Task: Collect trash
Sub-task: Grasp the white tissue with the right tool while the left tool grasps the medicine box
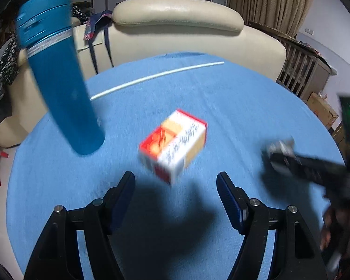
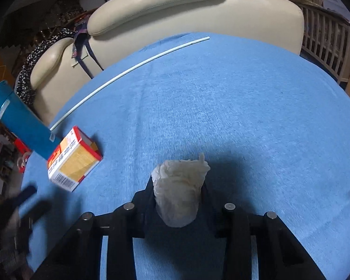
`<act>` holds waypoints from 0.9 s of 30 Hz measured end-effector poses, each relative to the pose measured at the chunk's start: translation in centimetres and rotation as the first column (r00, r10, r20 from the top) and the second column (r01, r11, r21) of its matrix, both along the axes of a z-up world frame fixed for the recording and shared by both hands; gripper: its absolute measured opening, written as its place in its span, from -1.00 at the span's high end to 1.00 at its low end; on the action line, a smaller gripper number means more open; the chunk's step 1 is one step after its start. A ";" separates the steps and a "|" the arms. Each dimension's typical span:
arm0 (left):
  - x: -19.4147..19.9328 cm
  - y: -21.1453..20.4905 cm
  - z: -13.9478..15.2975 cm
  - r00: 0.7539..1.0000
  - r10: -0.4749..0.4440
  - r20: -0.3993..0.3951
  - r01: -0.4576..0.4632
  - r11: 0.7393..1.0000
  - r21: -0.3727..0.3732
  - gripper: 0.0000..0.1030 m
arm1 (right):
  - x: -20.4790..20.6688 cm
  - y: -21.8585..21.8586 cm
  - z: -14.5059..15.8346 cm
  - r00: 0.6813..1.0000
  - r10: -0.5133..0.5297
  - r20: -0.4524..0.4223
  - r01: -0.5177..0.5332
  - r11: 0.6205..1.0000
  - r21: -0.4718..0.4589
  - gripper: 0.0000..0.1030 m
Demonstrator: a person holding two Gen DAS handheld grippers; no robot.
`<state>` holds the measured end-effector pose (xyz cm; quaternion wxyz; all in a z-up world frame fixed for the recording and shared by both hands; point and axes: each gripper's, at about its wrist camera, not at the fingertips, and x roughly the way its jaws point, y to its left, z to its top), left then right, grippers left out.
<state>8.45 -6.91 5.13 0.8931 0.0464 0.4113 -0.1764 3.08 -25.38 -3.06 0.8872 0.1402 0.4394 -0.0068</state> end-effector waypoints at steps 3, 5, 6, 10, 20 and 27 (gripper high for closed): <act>2.3 -0.7 0.2 1.000 -0.024 0.018 0.024 0.999 0.022 -0.46 | -1.3 -0.3 0.1 1.000 0.006 0.001 -0.006 1.000 0.012 0.26; 3.7 -1.1 0.3 0.998 -0.054 0.028 0.053 0.998 0.037 -0.50 | -2.2 -0.4 0.1 1.000 0.011 0.001 -0.011 1.000 0.023 0.26; 4.2 -1.3 0.3 0.998 -0.064 0.025 0.062 0.997 0.049 -0.59 | -2.7 -0.4 0.2 1.000 0.016 0.002 -0.016 1.000 0.025 0.26; 5.9 -2.1 -1.1 0.993 -0.114 -0.008 0.114 0.988 0.109 -0.60 | -4.1 -0.2 0.7 0.999 0.030 0.010 -0.031 0.999 0.040 0.26; 2.7 -1.2 -1.6 0.995 -0.061 -0.080 0.069 0.992 0.102 -0.08 | -7.0 1.2 2.0 0.998 0.047 0.041 -0.050 0.997 0.059 0.26; -3.0 -1.1 0.3 0.999 0.016 -0.036 -0.013 0.996 0.094 -0.08 | -11.4 1.7 3.2 0.997 0.030 0.072 -0.035 0.997 0.063 0.26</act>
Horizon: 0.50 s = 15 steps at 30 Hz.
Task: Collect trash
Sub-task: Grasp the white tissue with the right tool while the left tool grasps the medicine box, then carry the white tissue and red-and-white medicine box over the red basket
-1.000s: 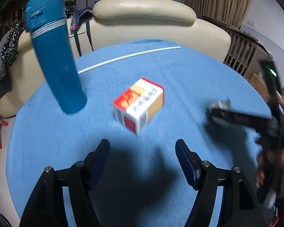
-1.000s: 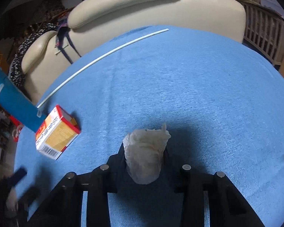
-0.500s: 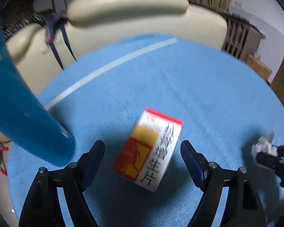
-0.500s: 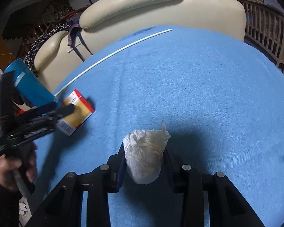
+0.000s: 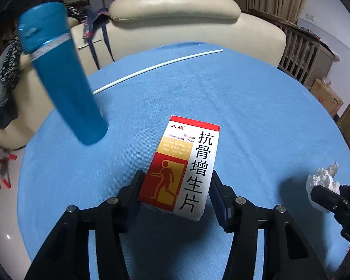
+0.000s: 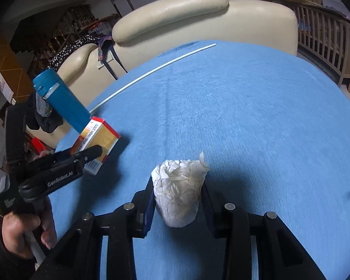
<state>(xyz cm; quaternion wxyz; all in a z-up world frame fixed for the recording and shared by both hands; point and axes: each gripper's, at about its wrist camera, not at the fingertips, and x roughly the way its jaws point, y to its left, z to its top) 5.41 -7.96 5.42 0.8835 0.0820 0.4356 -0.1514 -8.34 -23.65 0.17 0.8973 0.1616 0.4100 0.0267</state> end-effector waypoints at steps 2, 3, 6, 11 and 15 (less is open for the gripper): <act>-2.0 0.0 0.3 1.000 0.026 0.010 -0.026 1.000 -0.003 -0.08 | -1.7 0.0 0.2 1.000 -0.010 0.006 0.010 1.000 -0.002 0.26; -3.2 -0.2 0.5 1.000 0.029 0.009 -0.029 1.000 -0.010 -0.08 | -2.4 0.0 0.2 1.000 -0.014 0.008 0.014 1.000 -0.004 0.26; -6.2 -0.4 0.7 0.999 0.036 0.007 -0.035 0.999 -0.025 -0.08 | -4.9 -0.2 0.3 0.999 -0.032 0.015 0.033 0.999 -0.003 0.26; -10.1 -1.1 0.7 1.000 0.010 0.015 -0.010 0.999 -0.039 -0.08 | -8.8 -0.9 0.0 0.998 -0.061 0.022 0.061 0.998 -0.001 0.26; -12.7 -2.3 0.8 0.999 -0.015 0.033 0.016 0.999 -0.034 -0.08 | -11.5 -1.6 -0.5 0.996 -0.084 0.028 0.084 0.996 0.009 0.26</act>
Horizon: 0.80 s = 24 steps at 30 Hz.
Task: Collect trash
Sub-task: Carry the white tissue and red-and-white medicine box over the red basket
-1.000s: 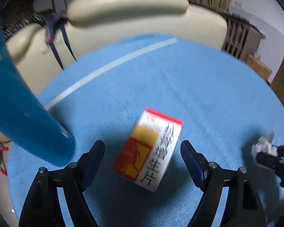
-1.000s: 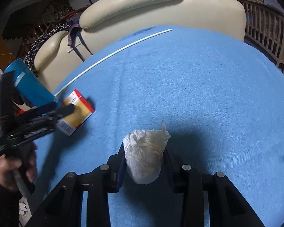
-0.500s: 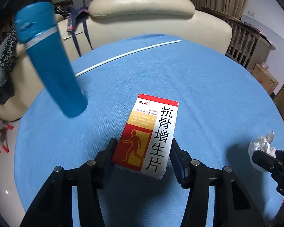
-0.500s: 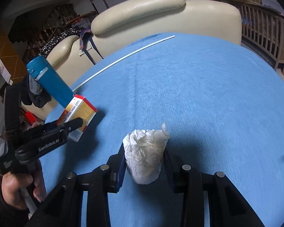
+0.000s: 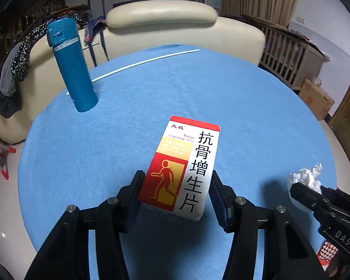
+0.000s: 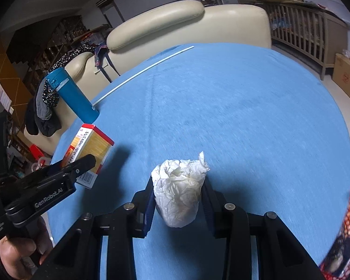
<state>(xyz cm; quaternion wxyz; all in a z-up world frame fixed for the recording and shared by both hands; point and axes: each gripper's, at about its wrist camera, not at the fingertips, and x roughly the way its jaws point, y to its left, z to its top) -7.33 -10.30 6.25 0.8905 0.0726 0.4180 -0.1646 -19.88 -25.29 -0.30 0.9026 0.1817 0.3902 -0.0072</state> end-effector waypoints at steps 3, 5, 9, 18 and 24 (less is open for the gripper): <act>-1.1 -0.5 0.3 1.000 -0.007 0.007 0.007 1.000 -0.003 -0.08 | -1.4 -0.4 0.1 1.000 -0.009 0.012 0.009 1.000 0.003 0.26; -2.0 -0.8 0.4 1.000 -0.011 0.012 0.011 1.000 -0.003 -0.08 | -2.2 -0.6 0.2 1.000 -0.016 0.022 0.016 1.000 0.007 0.26; -3.4 -1.1 0.8 1.000 -0.018 0.025 0.018 1.000 -0.001 -0.08 | -3.3 -0.7 0.5 0.999 -0.019 0.040 0.019 1.000 0.011 0.26; -6.2 -2.8 1.3 0.997 -0.061 0.040 0.060 0.998 0.014 -0.08 | -5.9 -2.0 0.7 0.996 -0.056 0.068 0.055 0.998 0.028 0.26; -7.6 -4.6 1.4 0.993 -0.106 0.046 0.106 0.994 0.017 -0.08 | -8.1 -3.6 0.7 0.992 -0.099 0.080 0.096 0.995 0.039 0.26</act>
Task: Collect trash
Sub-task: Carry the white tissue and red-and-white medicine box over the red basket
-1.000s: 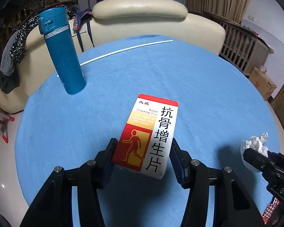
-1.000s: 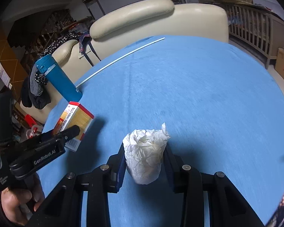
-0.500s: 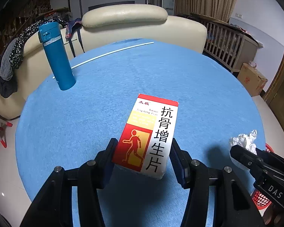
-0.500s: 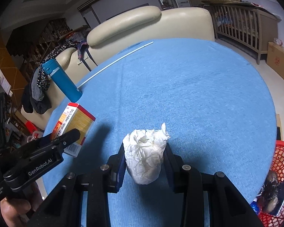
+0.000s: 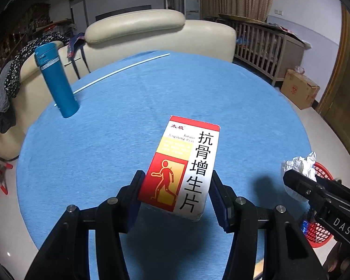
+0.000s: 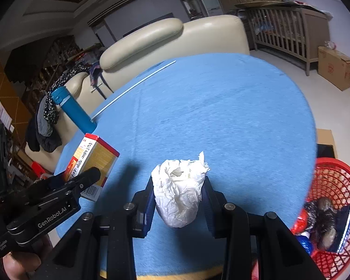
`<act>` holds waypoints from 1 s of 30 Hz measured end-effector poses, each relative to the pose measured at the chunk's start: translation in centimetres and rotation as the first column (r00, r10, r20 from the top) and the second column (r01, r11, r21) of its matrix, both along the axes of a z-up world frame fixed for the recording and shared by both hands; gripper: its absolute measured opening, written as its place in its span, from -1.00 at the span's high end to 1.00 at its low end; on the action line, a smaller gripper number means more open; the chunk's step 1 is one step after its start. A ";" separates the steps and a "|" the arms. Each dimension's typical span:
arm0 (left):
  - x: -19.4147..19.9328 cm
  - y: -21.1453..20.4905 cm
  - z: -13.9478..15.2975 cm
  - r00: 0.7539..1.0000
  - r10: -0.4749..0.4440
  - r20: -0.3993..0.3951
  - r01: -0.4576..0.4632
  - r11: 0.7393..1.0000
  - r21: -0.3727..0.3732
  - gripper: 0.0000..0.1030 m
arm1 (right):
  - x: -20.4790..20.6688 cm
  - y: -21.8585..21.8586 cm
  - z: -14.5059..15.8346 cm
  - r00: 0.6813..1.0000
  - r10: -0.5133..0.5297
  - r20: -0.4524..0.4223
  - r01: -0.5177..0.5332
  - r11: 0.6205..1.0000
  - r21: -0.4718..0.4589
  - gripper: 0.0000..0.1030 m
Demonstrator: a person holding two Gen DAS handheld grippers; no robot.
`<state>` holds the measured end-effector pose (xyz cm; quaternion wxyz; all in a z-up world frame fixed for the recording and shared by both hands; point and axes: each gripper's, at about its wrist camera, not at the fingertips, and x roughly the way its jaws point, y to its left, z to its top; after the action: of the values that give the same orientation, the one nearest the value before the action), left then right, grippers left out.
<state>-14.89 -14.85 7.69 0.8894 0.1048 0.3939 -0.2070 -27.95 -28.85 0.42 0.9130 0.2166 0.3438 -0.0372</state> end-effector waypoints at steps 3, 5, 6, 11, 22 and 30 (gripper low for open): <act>-0.7 -0.9 0.0 1.000 -0.026 -0.003 0.026 1.000 -0.006 -0.08 | -1.4 -1.0 0.2 1.000 -0.024 0.010 0.024 1.000 -0.002 0.26; -1.4 -1.7 0.1 0.999 -0.050 -0.001 0.050 0.999 -0.007 -0.08 | -2.3 -1.8 0.2 0.999 -0.041 0.015 0.041 0.999 -0.001 0.25; -1.8 -2.1 0.1 0.998 -0.063 0.000 0.063 0.998 -0.006 -0.08 | -2.7 -2.2 0.3 0.999 -0.051 0.018 0.051 0.999 -0.001 0.26; -3.1 -4.0 0.2 0.993 -0.115 -0.006 0.115 0.993 -0.013 -0.08 | -5.3 -4.6 0.3 0.994 -0.102 0.029 0.102 0.995 0.000 0.26; -6.4 -8.8 0.3 0.972 -0.235 -0.006 0.235 0.972 -0.002 -0.08 | -11.5 -11.4 -0.8 0.968 -0.251 0.007 0.251 0.968 -0.003 0.26; -8.3 -11.7 0.3 0.954 -0.299 -0.005 0.299 0.954 0.022 -0.08 | -13.8 -13.2 -0.8 0.957 -0.292 0.002 0.292 0.956 -0.029 0.26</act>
<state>-23.14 -26.57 7.95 0.8463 0.1730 0.3768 -0.3346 -41.79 -42.06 -0.41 0.9002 0.2515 0.3085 -0.1766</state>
